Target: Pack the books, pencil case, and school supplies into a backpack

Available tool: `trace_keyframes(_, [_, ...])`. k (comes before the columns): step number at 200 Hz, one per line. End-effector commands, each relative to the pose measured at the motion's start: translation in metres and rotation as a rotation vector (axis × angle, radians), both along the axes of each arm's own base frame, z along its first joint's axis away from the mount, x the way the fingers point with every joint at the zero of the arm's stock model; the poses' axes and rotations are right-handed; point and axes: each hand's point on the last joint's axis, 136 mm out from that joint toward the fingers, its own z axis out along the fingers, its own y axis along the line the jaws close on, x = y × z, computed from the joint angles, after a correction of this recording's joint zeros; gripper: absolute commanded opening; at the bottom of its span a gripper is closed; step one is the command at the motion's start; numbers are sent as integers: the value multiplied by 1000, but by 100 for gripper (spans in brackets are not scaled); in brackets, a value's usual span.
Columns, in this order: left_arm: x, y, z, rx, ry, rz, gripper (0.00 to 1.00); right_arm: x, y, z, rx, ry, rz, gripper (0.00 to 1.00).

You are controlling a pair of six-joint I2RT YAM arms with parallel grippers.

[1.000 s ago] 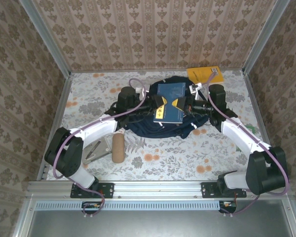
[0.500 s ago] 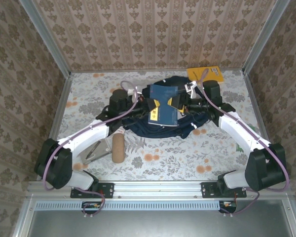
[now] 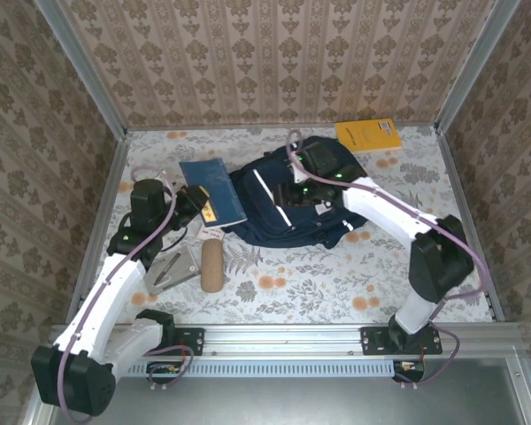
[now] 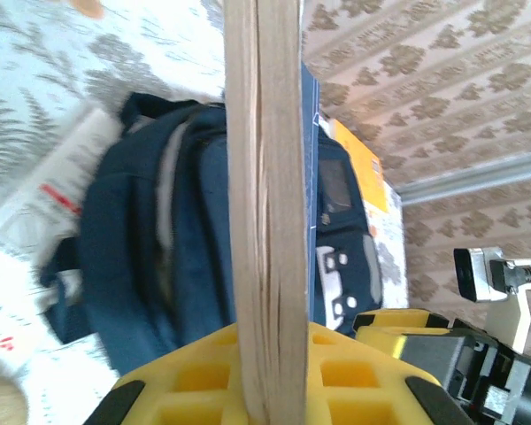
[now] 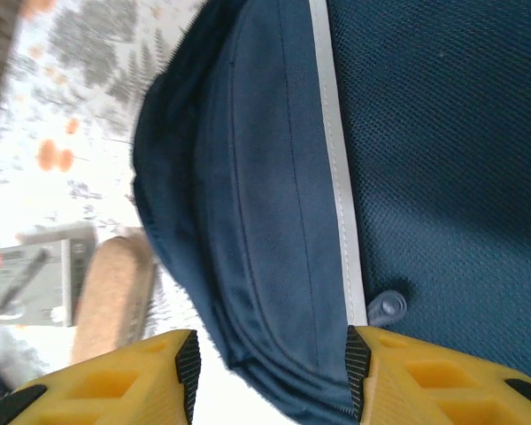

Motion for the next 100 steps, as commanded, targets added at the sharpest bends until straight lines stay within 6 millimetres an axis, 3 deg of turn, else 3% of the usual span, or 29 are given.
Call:
trace_keyframes(1, [-13,19,-17,62,47,36,0,7,2,-20,-223,-45,41,50])
trace_keyframes(43, [-24,31,-25,46,74,60,0,18,34,-56,-449,-76,148,54])
trace_keyframes(81, [-29,36,-24,47,69,67,0,28,38,-87,-557,-57,154,53])
trace_keyframes(94, [-29,36,-24,41,71,60,0,30,35,-94,-587,-50,150,50])
trace_keyframes(100, [-29,36,-25,40,73,59,0,31,34,-96,-594,-49,148,43])
